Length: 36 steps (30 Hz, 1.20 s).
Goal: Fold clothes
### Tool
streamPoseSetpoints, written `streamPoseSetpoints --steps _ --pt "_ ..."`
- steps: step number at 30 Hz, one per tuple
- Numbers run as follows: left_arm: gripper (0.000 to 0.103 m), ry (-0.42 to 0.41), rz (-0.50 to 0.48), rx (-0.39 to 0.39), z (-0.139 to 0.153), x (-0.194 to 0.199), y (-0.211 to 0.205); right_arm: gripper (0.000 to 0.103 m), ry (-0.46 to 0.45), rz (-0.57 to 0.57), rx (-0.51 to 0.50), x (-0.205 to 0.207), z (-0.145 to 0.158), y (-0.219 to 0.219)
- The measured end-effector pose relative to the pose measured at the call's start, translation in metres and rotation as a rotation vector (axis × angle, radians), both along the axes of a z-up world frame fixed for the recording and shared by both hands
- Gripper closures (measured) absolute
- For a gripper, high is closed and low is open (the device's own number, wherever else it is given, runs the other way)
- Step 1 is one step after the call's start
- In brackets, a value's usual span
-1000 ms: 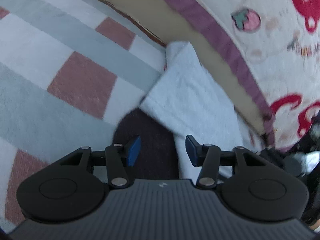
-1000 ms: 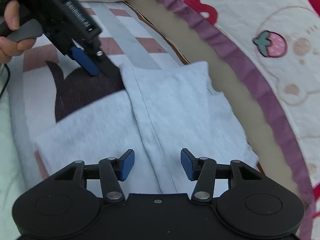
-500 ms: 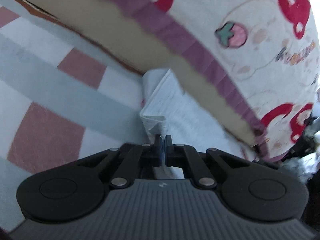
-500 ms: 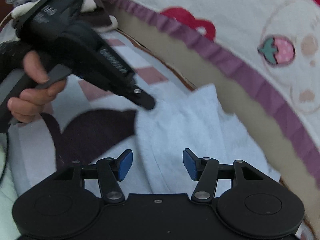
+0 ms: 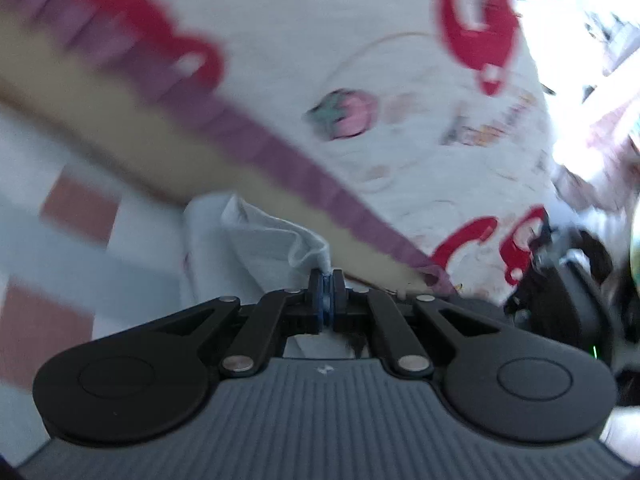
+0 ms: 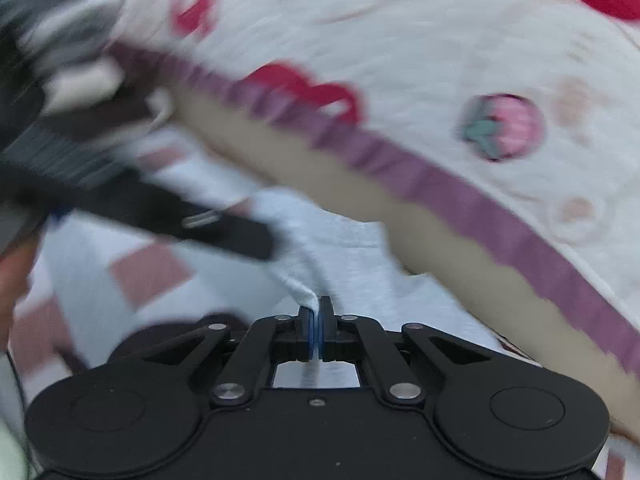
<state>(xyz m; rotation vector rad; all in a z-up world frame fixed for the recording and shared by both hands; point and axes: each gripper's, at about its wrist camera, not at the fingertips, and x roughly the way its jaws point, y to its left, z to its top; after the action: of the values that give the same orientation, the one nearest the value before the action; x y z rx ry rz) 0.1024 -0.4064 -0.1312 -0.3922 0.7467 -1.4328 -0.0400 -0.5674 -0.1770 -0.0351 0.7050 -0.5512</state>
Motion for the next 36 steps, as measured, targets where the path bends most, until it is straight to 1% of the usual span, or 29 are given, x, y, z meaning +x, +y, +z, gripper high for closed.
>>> streamPoseSetpoints --steps 1,2,4,5,7,9,10,12,13,14,15,16,17,18,20,21,22,23,24,25,26,27,28,29,31,33,34,35,36 --pt "0.093 -0.006 0.020 -0.014 0.002 -0.001 0.002 0.102 -0.010 -0.046 -0.002 -0.009 0.006 -0.016" --pt "0.091 -0.004 0.023 -0.009 0.000 0.000 0.003 0.102 -0.020 -0.094 -0.004 -0.019 0.012 -0.032" --pt "0.091 0.012 0.014 0.022 -0.009 0.003 0.003 0.102 -0.040 -0.189 -0.007 -0.038 0.025 -0.065" --pt "0.091 0.020 0.009 0.037 -0.014 0.005 0.003 0.102 -0.068 -0.248 0.018 -0.048 0.029 -0.082" --pt "0.091 -0.024 0.019 0.119 -0.023 0.006 0.001 0.102 -0.143 -0.357 0.119 -0.074 0.032 -0.121" --pt "0.091 -0.048 0.032 0.181 -0.031 0.008 -0.002 0.102 -0.169 -0.407 0.193 -0.086 0.024 -0.147" --pt "0.091 -0.038 0.036 0.198 -0.035 0.009 -0.003 0.102 -0.167 -0.425 0.227 -0.088 0.017 -0.156" --pt "0.091 -0.004 0.034 0.214 -0.043 0.011 -0.004 0.102 -0.172 -0.439 0.304 -0.090 0.003 -0.173" --pt "0.091 -0.001 0.026 0.220 -0.045 0.011 -0.005 0.102 -0.173 -0.434 0.349 -0.090 -0.004 -0.180" --pt "0.091 -0.004 0.017 0.229 -0.046 0.009 -0.007 0.101 -0.170 -0.451 0.372 -0.089 -0.011 -0.186" --pt "0.091 -0.014 0.006 0.238 -0.047 0.007 -0.007 0.096 -0.150 -0.492 0.400 -0.088 -0.020 -0.194" --pt "0.091 -0.024 -0.006 0.245 -0.048 0.004 -0.008 0.093 -0.123 -0.537 0.417 -0.087 -0.027 -0.202" --pt "0.091 -0.033 -0.018 0.250 -0.048 0.001 -0.009 0.092 -0.113 -0.570 0.408 -0.090 -0.030 -0.204" --pt "0.091 -0.039 -0.026 0.255 -0.048 -0.001 -0.009 0.087 -0.106 -0.601 0.396 -0.093 -0.033 -0.206" --pt "0.090 -0.047 -0.038 0.265 -0.049 -0.005 -0.011 0.087 -0.102 -0.653 0.371 -0.104 -0.036 -0.208" --pt "0.090 -0.051 -0.045 0.270 -0.049 -0.007 -0.011 0.086 -0.117 -0.668 0.380 -0.113 -0.035 -0.206" --pt "0.090 -0.051 -0.052 0.273 -0.049 -0.008 -0.012 0.086 -0.151 -0.672 0.417 -0.123 -0.032 -0.202" --pt "0.090 -0.050 -0.059 0.275 -0.048 -0.010 -0.014 0.086 -0.222 -0.661 0.489 -0.138 -0.028 -0.195" --pt "0.090 -0.049 -0.067 0.277 -0.048 -0.011 -0.015 0.080 -0.304 -0.629 0.566 -0.152 -0.026 -0.186" --pt "0.090 -0.045 -0.075 0.274 -0.047 -0.013 -0.016 0.067 -0.365 -0.583 0.633 -0.165 -0.025 -0.175" --pt "0.090 -0.041 -0.084 0.266 -0.045 -0.014 -0.019 0.061 -0.423 -0.534 0.698 -0.177 -0.024 -0.163" --pt "0.090 -0.038 -0.094 0.258 -0.044 -0.016 -0.020 0.054 -0.446 -0.498 0.740 -0.184 -0.024 -0.152" --pt "0.089 -0.039 -0.105 0.252 -0.042 -0.019 -0.022 0.051 -0.447 -0.470 0.767 -0.189 -0.024 -0.140" --pt "0.087 -0.048 -0.115 0.251 -0.041 -0.023 -0.023 0.049 -0.445 -0.443 0.793 -0.195 -0.024 -0.129" --pt "0.085 -0.078 -0.138 0.251 -0.038 -0.032 -0.025 0.041 -0.420 -0.394 0.801 -0.200 -0.024 -0.105" --pt "0.084 -0.121 -0.176 0.247 -0.036 -0.044 -0.028 0.041 -0.361 -0.354 0.748 -0.200 -0.027 -0.083" --pt "0.085 -0.138 -0.206 0.249 -0.035 -0.050 -0.030 0.046 -0.332 -0.323 0.731 -0.198 -0.028 -0.075" --pt "0.085 -0.153 -0.238 0.252 -0.034 -0.056 -0.031 0.059 -0.304 -0.291 0.716 -0.195 -0.029 -0.066" --pt "0.085 -0.181 -0.273 0.268 -0.033 -0.064 -0.033 0.096 -0.288 -0.274 0.712 -0.191 -0.030 -0.063"
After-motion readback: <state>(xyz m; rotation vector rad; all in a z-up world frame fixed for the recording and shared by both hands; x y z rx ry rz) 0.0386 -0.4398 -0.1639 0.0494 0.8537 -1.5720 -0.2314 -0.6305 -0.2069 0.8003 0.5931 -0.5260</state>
